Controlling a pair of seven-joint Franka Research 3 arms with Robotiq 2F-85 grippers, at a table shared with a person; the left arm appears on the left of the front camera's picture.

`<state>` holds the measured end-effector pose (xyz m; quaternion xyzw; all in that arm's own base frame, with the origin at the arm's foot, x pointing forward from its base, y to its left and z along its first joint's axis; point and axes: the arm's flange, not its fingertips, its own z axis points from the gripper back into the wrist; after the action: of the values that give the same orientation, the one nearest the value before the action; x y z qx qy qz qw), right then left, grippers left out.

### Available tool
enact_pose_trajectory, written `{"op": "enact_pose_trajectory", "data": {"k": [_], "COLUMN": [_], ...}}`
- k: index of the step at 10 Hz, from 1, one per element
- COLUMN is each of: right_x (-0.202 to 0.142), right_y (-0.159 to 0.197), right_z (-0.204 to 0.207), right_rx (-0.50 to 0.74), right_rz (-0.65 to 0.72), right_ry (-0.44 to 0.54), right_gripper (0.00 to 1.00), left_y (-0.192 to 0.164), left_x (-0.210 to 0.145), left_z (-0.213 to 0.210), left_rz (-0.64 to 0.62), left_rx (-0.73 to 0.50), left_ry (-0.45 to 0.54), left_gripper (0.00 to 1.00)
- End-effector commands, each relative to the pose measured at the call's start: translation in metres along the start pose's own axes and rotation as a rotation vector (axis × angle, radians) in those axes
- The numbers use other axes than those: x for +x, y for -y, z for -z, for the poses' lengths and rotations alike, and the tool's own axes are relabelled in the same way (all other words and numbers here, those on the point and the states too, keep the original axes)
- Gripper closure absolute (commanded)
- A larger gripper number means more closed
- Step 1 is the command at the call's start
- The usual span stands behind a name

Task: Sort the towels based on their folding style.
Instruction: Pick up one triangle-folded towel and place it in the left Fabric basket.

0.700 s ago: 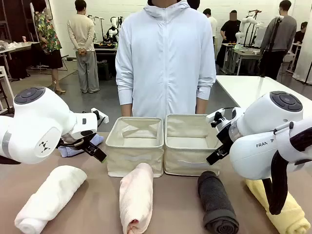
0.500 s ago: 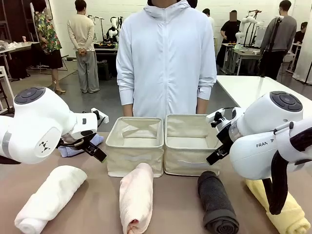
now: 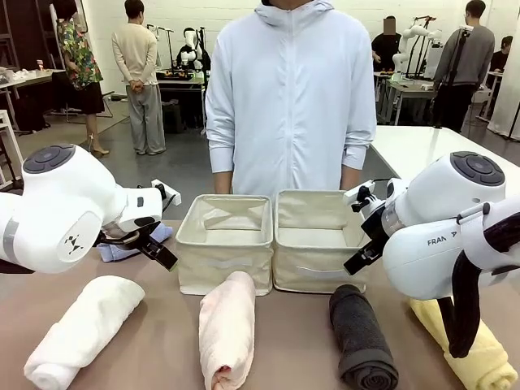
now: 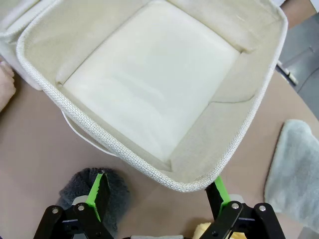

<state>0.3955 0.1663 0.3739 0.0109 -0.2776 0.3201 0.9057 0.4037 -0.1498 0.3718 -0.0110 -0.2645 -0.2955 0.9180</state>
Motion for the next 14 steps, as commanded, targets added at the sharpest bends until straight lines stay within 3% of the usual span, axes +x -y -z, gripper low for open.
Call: {"op": "enact_pose_trajectory", "data": {"k": [1, 6, 7, 9, 11, 13, 14], "right_x": [0.0, 0.0, 0.0, 0.008, 0.017, 0.018, 0.01], "right_y": [0.0, 0.0, 0.0, 0.01, 0.012, -0.002, 0.013], "right_z": [0.0, 0.0, -0.068, -0.184, -0.27, -0.302, -0.287], "right_rx": [0.0, 0.0, -0.103, -0.205, -0.247, -0.34, -0.245], "right_rz": [0.0, 0.0, -0.014, 0.037, 0.062, 0.041, 0.047], "right_ry": [0.0, 0.0, 0.052, 0.083, 0.058, 0.049, 0.094], "right_gripper": [0.0, 0.0, 0.0, 0.0, 0.0, 0.0, 0.0], "left_y": [0.0, 0.0, -0.001, -0.006, -0.01, 0.004, 0.014], "left_x": [0.0, 0.0, 0.004, 0.019, 0.042, 0.045, 0.035], "left_z": [0.0, 0.0, -0.055, -0.147, -0.222, -0.26, -0.246], "left_rz": [0.0, 0.0, 0.038, 0.078, 0.097, 0.119, 0.123], "left_rx": [0.0, 0.0, 0.05, 0.107, 0.166, 0.234, 0.439], "left_ry": [0.0, 0.0, 0.035, 0.007, -0.041, -0.002, 0.103], "left_gripper": [0.0, 0.0, 0.0, 0.0, 0.0, 0.0, 0.0]}}
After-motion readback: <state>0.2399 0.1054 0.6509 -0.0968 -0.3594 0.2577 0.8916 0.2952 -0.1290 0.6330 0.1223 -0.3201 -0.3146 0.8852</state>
